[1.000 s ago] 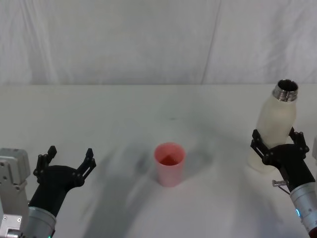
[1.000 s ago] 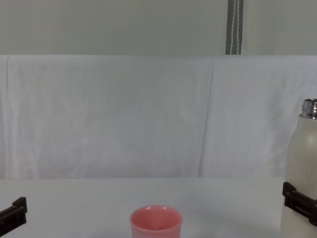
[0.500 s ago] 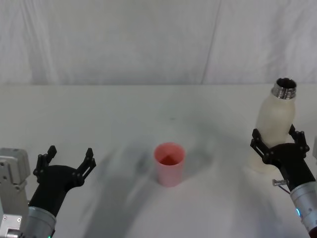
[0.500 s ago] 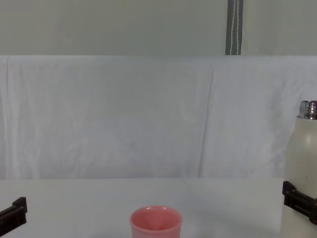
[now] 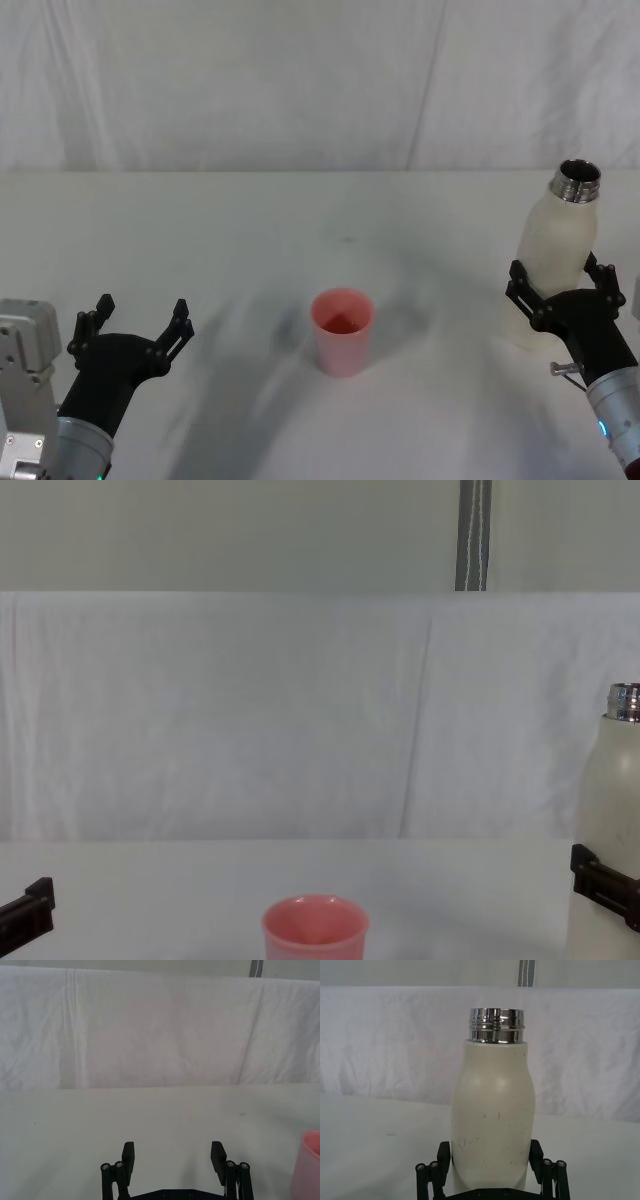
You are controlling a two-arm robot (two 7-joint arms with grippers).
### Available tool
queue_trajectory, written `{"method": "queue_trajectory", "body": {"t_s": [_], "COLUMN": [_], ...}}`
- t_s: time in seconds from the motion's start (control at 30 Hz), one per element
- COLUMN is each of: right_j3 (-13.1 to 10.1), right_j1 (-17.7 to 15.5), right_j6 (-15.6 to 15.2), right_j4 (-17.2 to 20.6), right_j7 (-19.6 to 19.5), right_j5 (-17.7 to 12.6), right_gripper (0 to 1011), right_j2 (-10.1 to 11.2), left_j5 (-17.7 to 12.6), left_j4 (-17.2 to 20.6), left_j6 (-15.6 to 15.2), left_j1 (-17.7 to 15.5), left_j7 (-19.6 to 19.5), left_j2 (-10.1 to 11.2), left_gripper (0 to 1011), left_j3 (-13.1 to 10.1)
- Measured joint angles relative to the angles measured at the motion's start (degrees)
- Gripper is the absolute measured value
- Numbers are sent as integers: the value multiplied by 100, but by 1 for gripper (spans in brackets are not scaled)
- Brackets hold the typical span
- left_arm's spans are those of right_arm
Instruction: Grasp the thermos with one hand and pour water into the cup lid.
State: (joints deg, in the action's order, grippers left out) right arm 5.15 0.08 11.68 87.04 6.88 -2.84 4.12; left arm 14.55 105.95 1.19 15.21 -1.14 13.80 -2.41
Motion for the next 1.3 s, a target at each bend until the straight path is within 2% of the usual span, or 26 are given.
{"method": "queue_trajectory", "body": {"t_s": [0.6, 1.3], "right_j3": [2, -103], "right_j1": [-212, -681], "right_j6": [-69, -30], "right_j4": [309, 756], "right_j7": [-41, -187], "right_j5": [67, 191], "right_gripper": [1001, 1001], "right_j2": [44, 27], "left_j5": [0, 0], "left_j4": [0, 0], "left_j6": [0, 0], "left_j1": [0, 0], "left_j7": [0, 0], "left_j2": [0, 0], "left_gripper": [1001, 1001], "left_j3": [0, 0]}}
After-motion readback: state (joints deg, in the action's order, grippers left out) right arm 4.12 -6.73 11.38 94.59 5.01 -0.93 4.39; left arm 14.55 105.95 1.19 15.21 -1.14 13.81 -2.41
